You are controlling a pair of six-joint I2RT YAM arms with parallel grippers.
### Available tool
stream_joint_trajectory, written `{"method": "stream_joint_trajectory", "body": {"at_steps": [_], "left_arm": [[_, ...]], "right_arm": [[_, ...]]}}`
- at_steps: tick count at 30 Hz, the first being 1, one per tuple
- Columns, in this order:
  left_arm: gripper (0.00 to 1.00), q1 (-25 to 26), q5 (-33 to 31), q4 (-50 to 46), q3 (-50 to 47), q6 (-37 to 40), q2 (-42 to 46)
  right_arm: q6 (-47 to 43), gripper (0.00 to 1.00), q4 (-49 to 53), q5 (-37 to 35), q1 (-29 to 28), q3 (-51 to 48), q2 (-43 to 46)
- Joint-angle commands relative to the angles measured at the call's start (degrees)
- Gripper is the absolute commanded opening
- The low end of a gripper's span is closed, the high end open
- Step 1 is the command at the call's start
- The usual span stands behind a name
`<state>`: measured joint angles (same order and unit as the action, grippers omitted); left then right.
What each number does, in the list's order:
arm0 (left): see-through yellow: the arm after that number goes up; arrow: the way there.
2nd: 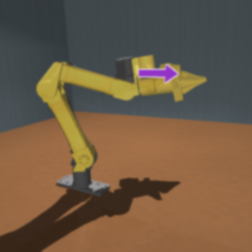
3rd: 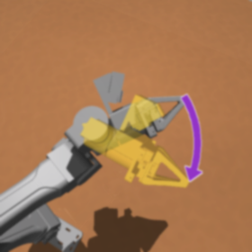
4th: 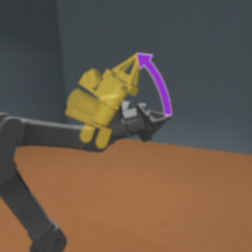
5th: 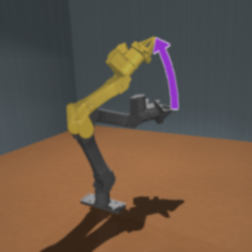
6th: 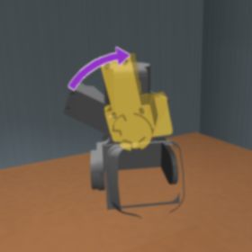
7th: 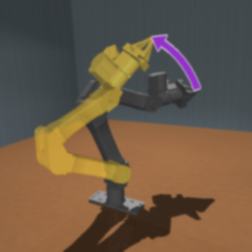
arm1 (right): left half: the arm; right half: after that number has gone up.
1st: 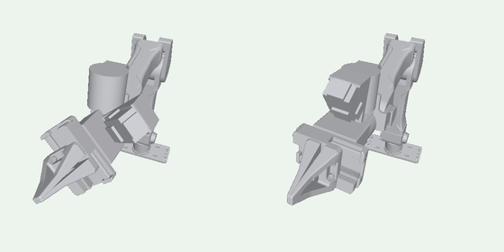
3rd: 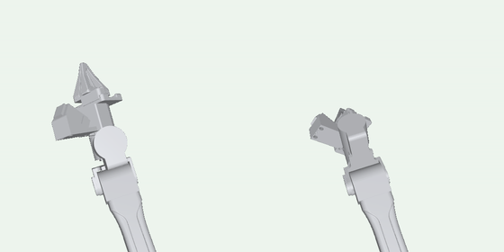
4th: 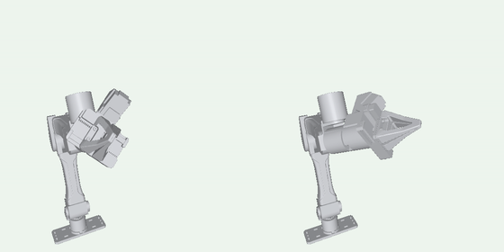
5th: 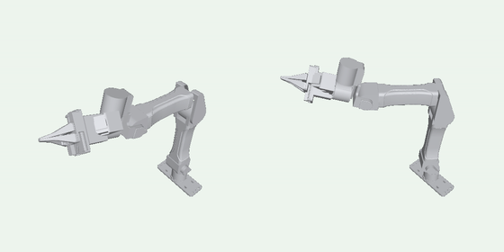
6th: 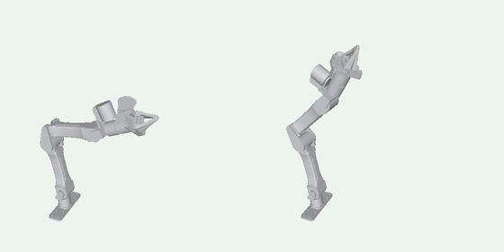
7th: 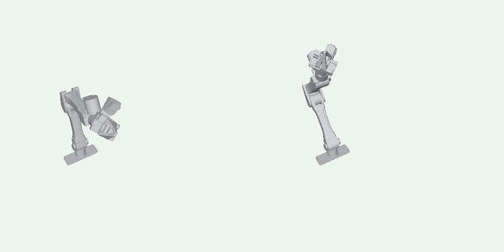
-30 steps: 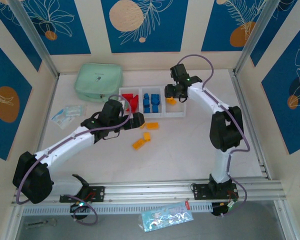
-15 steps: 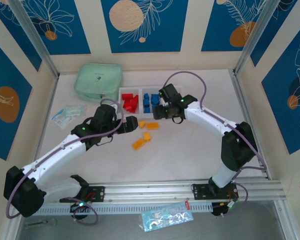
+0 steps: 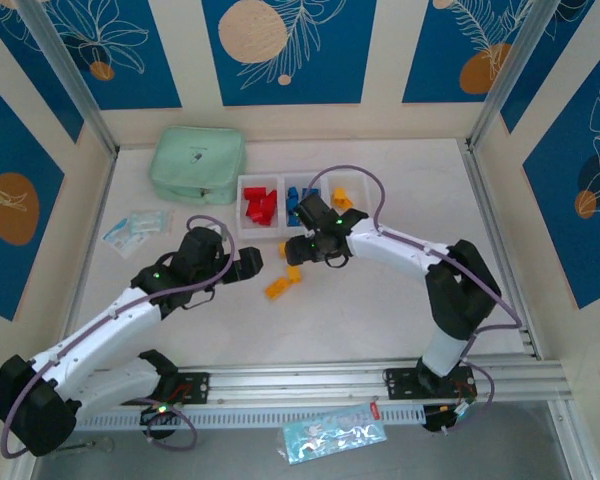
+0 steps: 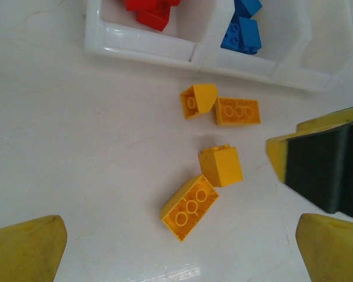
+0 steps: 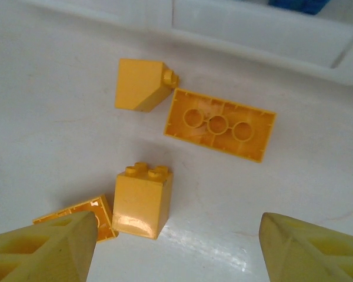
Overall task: Sort the legos into containers by color
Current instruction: Pick up the lego from the center of the table, then place the lego in the container.
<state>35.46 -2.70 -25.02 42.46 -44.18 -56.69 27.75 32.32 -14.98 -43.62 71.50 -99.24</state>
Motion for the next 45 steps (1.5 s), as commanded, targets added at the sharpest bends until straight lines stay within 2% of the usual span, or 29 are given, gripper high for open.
{"method": "stream_joint_trajectory", "body": {"at_steps": [1,9,14,24,32,45], "left_arm": [[0.99,-0.42,-1.51,-0.99,-0.53,-0.55,0.4],[0.99,-0.65,-1.7,-0.68,-1.06,-0.53,0.25],[0.99,-0.72,-1.48,-0.87,-1.15,-0.39,0.04],[0.99,-1.17,-1.09,-0.66,-0.58,0.24,-0.94],[0.99,-1.27,0.03,-0.48,0.52,0.41,-2.11],[0.99,-1.25,3.62,0.65,3.82,1.24,-3.88]], "right_arm": [[1.84,0.74,-1.03,1.36,-1.26,1.02,-2.85],[3.32,0.71,-2.66,2.31,-2.26,2.66,-8.22],[3.25,0.65,-2.88,2.15,-2.25,3.46,-10.6],[3.01,0.45,-2.64,0.85,-2.09,1.72,-10.67],[3.37,0.26,-2.84,1.83,-1.2,0.28,-6.82],[0.91,0.22,-0.86,3.23,5.01,-1.82,4.75]]}}
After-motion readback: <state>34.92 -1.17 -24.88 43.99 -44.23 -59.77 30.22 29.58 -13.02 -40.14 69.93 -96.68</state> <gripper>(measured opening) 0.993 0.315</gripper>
